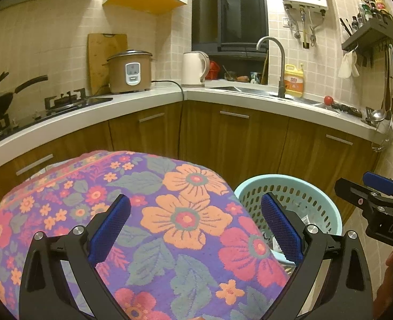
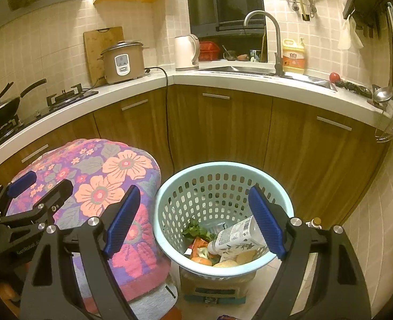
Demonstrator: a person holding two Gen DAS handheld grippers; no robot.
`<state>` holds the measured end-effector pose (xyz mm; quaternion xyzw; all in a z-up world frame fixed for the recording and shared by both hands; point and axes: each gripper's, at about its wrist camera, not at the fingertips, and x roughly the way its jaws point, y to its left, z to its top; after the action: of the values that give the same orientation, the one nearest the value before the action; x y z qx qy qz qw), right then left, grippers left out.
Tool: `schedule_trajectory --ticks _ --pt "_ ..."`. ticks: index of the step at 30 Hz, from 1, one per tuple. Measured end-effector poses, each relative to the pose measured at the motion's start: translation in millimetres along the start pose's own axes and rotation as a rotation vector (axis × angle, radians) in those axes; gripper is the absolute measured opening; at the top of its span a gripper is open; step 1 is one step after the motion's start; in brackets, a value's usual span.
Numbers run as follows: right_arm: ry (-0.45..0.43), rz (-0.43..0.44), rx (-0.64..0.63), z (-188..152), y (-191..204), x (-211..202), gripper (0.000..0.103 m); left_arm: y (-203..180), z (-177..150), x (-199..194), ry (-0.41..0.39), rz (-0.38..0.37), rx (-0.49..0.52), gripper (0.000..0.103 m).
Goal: Collect trash
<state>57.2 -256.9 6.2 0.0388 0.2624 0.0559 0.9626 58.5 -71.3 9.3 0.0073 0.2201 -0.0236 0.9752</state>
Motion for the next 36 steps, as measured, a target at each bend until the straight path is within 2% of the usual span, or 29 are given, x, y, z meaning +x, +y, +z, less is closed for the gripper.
schedule_trajectory --ticks 36 --pt "0.009 -0.007 0.001 -3.8 -1.7 4.2 0.083 6.3 -0.3 2.6 0.016 -0.010 -0.003 0.095"
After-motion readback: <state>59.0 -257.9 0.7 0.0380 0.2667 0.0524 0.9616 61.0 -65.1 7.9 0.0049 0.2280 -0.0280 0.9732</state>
